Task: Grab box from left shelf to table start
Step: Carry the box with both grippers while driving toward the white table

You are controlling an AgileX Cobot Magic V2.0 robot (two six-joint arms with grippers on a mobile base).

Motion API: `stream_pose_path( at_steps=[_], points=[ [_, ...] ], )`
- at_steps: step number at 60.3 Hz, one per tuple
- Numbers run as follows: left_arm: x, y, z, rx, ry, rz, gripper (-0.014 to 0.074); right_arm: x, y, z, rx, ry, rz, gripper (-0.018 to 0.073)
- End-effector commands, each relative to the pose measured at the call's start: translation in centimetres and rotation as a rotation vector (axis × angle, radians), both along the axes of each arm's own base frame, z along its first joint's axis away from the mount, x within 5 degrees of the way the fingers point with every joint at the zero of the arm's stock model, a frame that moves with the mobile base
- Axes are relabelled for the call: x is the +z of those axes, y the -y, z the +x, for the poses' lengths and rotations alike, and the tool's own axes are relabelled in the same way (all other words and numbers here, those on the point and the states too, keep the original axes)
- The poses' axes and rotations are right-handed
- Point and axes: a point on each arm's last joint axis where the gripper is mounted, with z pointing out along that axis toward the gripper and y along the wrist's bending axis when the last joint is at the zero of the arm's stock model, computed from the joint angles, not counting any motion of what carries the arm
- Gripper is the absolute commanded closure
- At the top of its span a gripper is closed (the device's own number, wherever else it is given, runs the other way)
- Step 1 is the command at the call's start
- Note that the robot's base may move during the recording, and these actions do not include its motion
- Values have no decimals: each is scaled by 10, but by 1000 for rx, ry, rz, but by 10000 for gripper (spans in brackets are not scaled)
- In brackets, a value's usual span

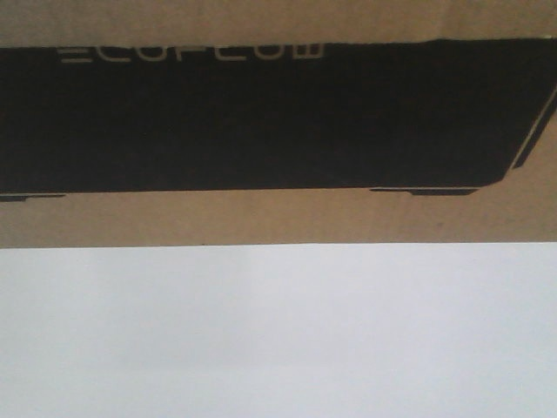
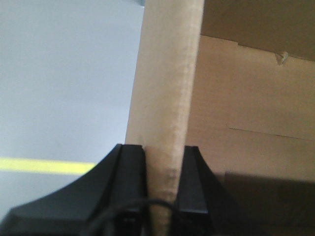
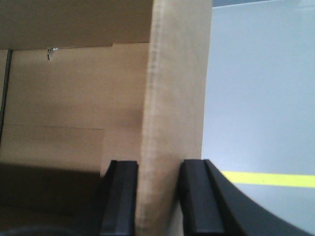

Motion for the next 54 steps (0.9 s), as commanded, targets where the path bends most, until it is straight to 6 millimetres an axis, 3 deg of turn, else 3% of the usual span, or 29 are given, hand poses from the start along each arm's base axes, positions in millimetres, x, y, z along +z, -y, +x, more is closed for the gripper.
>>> stream_pose_path(
  at_steps=[1, 54],
  points=[
    [26, -4, -3, 31, 217, -44, 682, 17, 10, 4, -84, 151, -72, 533],
    [26, -4, -3, 32, 217, -42, 682, 17, 10, 4, -84, 151, -72, 533]
  ],
)
